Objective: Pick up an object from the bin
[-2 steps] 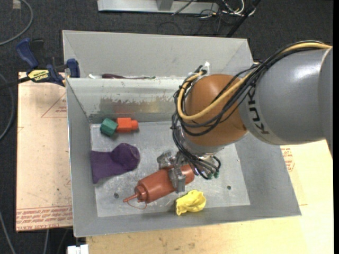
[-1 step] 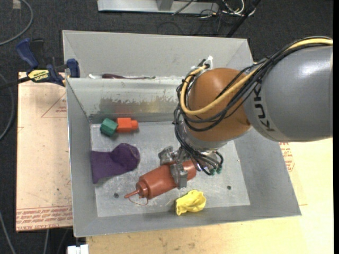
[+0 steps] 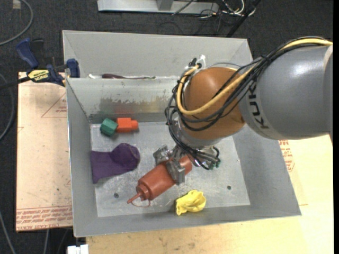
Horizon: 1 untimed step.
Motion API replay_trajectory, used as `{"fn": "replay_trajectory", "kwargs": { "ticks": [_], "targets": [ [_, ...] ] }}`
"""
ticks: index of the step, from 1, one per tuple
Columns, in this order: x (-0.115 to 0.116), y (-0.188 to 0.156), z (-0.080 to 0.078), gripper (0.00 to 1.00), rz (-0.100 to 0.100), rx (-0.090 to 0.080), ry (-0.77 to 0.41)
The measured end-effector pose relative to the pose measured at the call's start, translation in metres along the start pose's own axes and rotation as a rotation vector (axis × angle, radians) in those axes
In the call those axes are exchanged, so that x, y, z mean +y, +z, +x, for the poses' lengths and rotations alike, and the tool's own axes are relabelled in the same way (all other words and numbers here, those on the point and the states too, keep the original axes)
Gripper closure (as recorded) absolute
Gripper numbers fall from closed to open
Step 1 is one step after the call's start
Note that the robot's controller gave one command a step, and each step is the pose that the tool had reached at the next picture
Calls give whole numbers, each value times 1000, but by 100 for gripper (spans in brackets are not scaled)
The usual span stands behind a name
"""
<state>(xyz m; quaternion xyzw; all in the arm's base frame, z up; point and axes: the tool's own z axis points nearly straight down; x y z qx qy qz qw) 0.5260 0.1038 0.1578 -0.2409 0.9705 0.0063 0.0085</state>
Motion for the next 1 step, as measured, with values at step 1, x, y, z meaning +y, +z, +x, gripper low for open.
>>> {"fn": "replay_trajectory", "kwargs": {
  "ticks": [1],
  "targets": [
    [-10,-180,3,100,-6,16,95]
  ]
}}
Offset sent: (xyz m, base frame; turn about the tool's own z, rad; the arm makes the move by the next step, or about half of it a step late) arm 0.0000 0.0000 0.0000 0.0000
